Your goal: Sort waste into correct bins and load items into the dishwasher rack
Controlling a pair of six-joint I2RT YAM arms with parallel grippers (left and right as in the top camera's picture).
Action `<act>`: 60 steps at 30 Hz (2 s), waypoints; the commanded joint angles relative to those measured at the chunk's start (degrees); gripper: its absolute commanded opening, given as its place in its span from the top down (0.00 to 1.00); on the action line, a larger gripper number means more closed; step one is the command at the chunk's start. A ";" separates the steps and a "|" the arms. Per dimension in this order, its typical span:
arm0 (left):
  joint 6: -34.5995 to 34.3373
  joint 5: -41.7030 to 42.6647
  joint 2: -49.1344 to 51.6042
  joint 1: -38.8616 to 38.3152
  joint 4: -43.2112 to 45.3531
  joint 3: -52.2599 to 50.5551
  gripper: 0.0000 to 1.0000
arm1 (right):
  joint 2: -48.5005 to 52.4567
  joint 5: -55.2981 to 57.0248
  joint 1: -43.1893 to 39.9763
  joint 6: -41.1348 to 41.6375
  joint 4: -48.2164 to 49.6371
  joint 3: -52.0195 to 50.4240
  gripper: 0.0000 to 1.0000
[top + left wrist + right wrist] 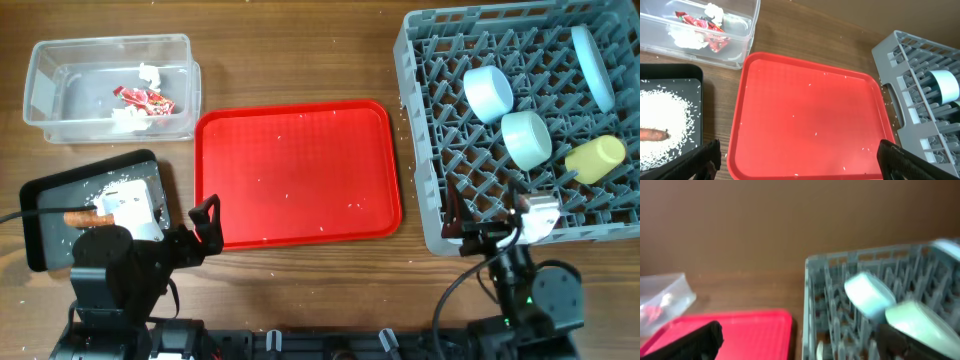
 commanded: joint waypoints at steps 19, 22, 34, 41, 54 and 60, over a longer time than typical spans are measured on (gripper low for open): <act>-0.48 0.63 -0.26 -0.20 0.17 -0.39 0.00 | -8.15 -5.88 -4.66 -12.13 12.85 -18.25 0.00; -0.48 0.63 -0.26 -0.17 0.17 -0.39 0.00 | -8.07 -5.88 -4.68 -12.11 12.85 -18.25 0.00; -0.48 0.63 -0.26 -0.17 0.17 -0.39 0.00 | -8.07 -5.88 -4.68 -12.15 12.83 -18.25 0.00; -0.48 0.63 -0.26 -0.20 0.17 -0.39 0.00 | -8.07 -5.88 -4.66 -12.15 12.83 -18.25 0.00; 0.13 -4.68 -4.83 -0.17 -2.01 -1.55 0.00 | -8.07 -5.88 -4.66 -12.15 12.85 -18.25 0.00; -0.09 -7.15 -13.57 -0.20 6.21 -11.89 0.00 | -8.07 -5.88 -4.66 -12.15 12.83 -18.25 0.00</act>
